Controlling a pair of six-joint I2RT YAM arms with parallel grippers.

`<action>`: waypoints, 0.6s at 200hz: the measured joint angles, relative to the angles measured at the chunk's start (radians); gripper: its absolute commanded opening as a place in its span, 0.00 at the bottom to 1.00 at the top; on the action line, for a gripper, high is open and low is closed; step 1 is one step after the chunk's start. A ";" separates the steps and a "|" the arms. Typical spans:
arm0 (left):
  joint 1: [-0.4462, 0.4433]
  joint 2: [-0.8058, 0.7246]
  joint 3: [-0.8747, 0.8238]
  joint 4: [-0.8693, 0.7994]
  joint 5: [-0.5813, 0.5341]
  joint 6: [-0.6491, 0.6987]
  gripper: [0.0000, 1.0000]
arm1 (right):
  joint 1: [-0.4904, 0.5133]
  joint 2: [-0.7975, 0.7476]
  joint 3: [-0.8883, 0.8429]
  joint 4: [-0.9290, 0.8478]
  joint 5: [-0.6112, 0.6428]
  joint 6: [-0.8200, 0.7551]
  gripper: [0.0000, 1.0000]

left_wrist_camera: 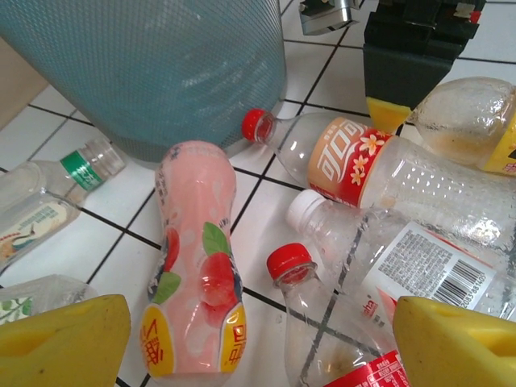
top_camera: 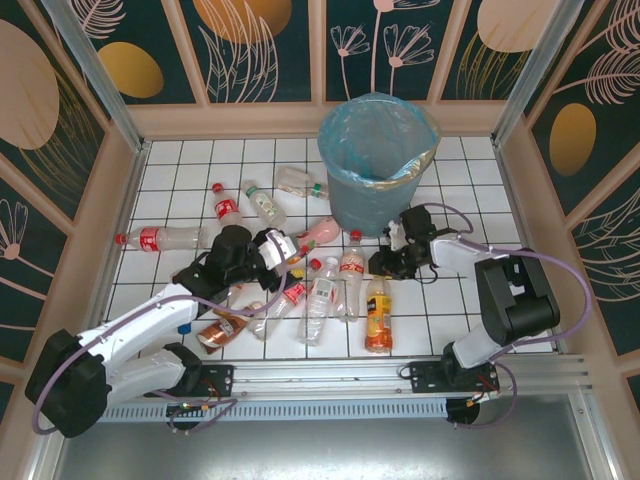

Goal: Put the plastic bottles in the bin

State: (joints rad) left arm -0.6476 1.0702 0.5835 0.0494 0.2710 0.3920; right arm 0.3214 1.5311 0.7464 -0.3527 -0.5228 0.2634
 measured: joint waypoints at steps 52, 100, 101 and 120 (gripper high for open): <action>0.000 -0.094 0.040 0.060 -0.011 -0.063 0.84 | -0.001 -0.230 0.082 -0.131 0.122 0.005 0.01; 0.000 -0.099 0.252 0.082 -0.110 -0.176 0.85 | 0.077 -0.451 0.337 -0.301 0.179 0.003 0.00; 0.000 -0.099 0.256 0.082 -0.114 -0.179 0.85 | 0.082 -0.453 0.348 -0.304 0.182 0.004 0.00; 0.000 -0.085 0.361 0.102 -0.198 -0.231 0.85 | 0.143 -0.466 0.515 -0.346 0.200 -0.008 0.00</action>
State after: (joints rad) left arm -0.6472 0.9848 0.9443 0.1513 0.0727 0.1608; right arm 0.4648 1.0653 1.2617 -0.6983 -0.3233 0.2558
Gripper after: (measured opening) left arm 0.851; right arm 0.310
